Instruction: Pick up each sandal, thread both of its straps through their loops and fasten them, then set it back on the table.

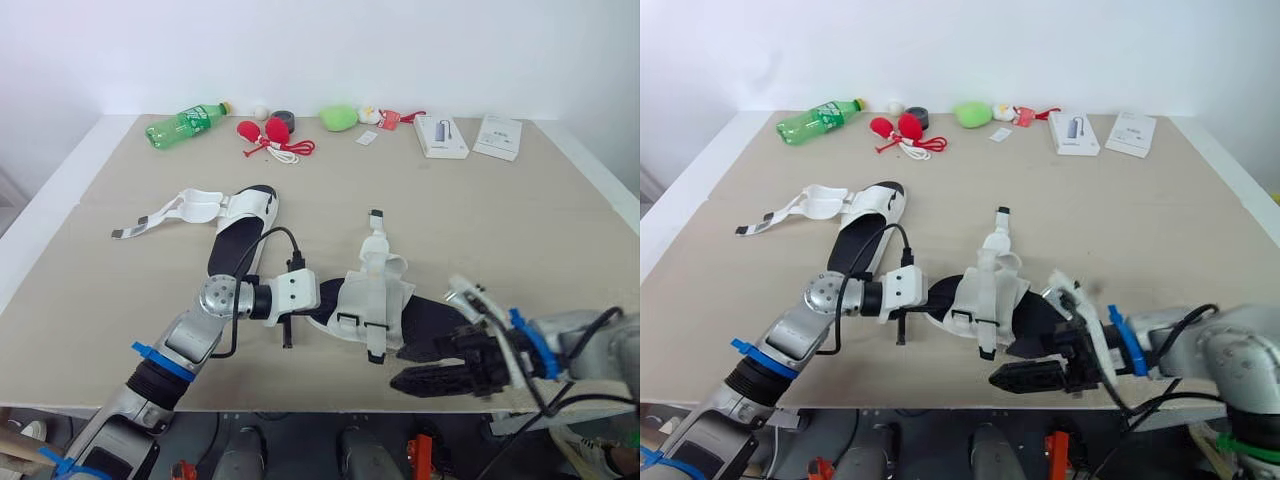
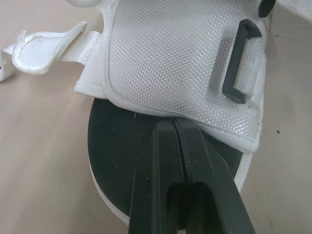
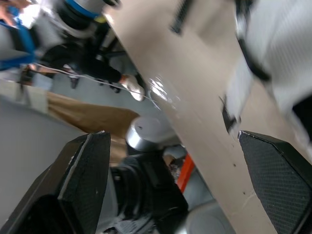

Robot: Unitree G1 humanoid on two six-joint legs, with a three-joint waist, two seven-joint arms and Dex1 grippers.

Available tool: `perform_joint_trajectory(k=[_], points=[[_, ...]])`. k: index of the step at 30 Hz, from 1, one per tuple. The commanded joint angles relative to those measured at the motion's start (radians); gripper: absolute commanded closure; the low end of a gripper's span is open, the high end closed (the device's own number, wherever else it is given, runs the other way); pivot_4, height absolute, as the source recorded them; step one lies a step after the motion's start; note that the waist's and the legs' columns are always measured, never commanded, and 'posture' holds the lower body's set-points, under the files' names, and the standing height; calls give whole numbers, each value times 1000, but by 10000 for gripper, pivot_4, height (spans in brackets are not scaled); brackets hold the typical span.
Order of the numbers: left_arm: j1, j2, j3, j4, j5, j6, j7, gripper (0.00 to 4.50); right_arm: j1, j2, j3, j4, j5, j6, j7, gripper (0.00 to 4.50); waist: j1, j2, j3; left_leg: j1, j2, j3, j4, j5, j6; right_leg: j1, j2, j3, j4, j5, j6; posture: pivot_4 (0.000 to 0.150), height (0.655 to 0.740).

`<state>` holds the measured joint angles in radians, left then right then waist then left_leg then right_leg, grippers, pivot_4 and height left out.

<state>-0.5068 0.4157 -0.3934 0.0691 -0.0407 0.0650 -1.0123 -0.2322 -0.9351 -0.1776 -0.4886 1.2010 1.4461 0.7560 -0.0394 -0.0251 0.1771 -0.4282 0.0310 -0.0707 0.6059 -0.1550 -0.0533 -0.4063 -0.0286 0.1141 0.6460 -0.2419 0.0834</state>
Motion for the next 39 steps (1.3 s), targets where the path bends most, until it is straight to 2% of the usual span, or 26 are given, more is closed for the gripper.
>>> perform_joint_trajectory(k=[1, 13, 21, 23, 25, 27, 28, 30, 32, 39], points=[[14, 21, -24, 54, 41, 29, -10, 45000, -10, 11, 15, -1, -69, -91, -12, 317, -1, 0, 0, 0, 0, 0, 0, 0, 0, 0, 0, 0, 0, 0, 0, 1500, 7400], [-30, 7, 9, 141, 70, -13, 67, 45000, -174, 99, 137, 110, -190, -161, -20, 317, -8, -1, 0, 1, 0, 0, 1, 0, 0, 0, 0, 0, 0, 1, -2, 1500, 7400], [-39, 10, 10, 163, 73, -29, 81, 45000, -219, 128, 181, 158, -257, -196, -3, 317, -9, 0, 0, 1, 0, 0, -1, 0, 0, 0, 1, 0, 0, 1, -1, 1500, 7400], [-39, 7, 10, 166, 74, -30, 86, 45000, -224, 142, 180, 181, -268, -203, -6, 5109, -9, 0, 0, 1, 1, 0, -2, 0, 0, 0, 1, 0, 0, 1, -1, 1500, 7400], [-38, 4, 7, 166, 75, -29, 90, 45000, -220, 148, 180, 192, -282, -215, 1, 12028, -9, 0, 0, 1, 1, 0, -1, 0, 0, 0, 1, 0, 0, 1, -1, 1500, 7400], [-33, 3, 4, 162, 75, -28, 93, 45000, -206, 148, 174, 198, -290, -226, 11, 21313, -9, 0, 0, 1, 1, 0, -1, 0, 0, 0, 1, 0, 0, 1, -1, 1500, 7400], [-30, 2, 3, 158, 74, -26, 93, 45000, -192, 144, 171, 198, -297, -235, 18, 27532, -9, 0, 0, 1, 1, 0, -1, 0, 0, 0, 1, 0, 0, 1, -1, 1500, 7400], [-22, 2, 0, 148, 72, -22, 91, 45000, -168, 136, 165, 191, -306, -251, 30, 34397, -8, -1, 0, 1, 1, 0, -1, 0, 0, 0, 1, 0, 0, 1, -1, 1500, 7400], [-13, 2, -4, 137, 72, -18, 91, 45000, -137, 136, 149, 175, -291, -236, 25, 44537, -8, 0, 0, 1, 1, 0, -2, 0, 0, 0, 1, 0, 0, 1, -1, 1500, 7400], [2, -1, -10, 115, 68, -1, 87, 45000, 94, 106, 145, -23, -260, -222, 7, 44537, -7, 0, 0, 0, 1, -1, -4, 0, 0, 0, 2, 0, 0, -2, -1, 1500, 7400]])
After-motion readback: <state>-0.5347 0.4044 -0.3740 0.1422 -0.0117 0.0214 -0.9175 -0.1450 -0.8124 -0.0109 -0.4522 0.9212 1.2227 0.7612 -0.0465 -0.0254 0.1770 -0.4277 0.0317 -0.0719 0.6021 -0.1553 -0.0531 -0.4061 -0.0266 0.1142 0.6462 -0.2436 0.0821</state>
